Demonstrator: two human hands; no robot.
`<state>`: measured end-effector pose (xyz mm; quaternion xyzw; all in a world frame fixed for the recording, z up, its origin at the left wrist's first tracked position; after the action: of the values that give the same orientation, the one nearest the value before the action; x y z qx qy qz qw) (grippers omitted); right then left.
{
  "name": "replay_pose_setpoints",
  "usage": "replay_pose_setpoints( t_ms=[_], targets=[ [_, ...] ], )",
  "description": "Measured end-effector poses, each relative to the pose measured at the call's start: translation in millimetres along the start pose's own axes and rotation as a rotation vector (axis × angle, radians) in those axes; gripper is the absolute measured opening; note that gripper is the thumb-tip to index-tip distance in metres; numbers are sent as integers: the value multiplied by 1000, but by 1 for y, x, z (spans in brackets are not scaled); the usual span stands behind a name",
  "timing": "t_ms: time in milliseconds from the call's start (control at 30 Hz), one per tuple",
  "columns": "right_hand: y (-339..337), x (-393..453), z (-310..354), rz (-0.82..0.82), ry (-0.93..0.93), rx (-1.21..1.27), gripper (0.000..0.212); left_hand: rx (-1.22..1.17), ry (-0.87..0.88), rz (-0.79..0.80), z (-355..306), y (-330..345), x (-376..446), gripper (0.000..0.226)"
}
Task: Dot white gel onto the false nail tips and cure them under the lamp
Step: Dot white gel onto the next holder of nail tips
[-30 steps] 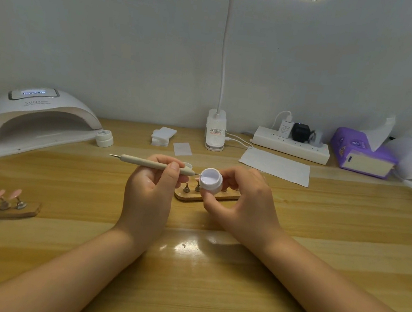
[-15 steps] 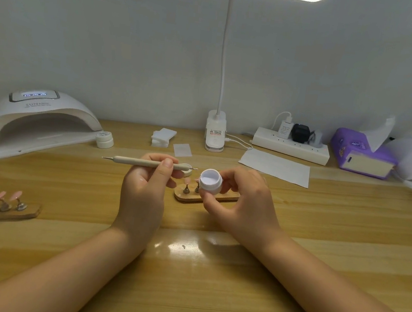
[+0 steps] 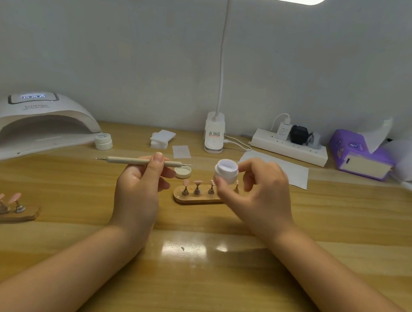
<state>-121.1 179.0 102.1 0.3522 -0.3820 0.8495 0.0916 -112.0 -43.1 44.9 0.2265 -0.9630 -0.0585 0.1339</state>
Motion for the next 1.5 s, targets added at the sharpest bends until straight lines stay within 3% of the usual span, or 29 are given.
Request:
replay_pose_setpoints(
  t_ms=[133,300,633,833,933,1000,1067,1233,1500],
  targets=[
    [-17,12,-46,-63,165,-60,29,3,-38,-22,3,-2,1,28],
    [-7,5,-98,71,415,-216,32,1,-46,-13,6,-2,2,28],
    [9,-5,-120,250,542,-391,45,-56,-23,51,8,8,2,25],
    [8,-3,-110,236,527,-382,55,-102,-107,84,15,11,1,29],
    [-6,6,-71,32,295,-264,35,-113,-145,133,16,15,0,34],
    [-6,7,-39,0,124,-166,18,-124,-150,135,16,16,0,31],
    [6,2,-15,72,44,-132,12,-135,-150,128,15,16,-1,29],
    [47,-18,0,324,25,-228,23,-156,-127,136,11,17,-3,26],
    [55,-19,-13,375,97,-243,29,-171,-135,182,11,22,-7,30]
  ],
)
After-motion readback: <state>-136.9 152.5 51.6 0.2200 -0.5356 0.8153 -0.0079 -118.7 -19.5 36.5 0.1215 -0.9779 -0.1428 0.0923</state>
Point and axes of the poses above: each hand's wrist, its own x-axis towards the middle knuckle, its own y-axis out of the palm, z = x × y, the point moved 10 cm from there along x, towards the middle knuckle, and after that the axes turned 2 degrees about z, right-handed, at the moved point
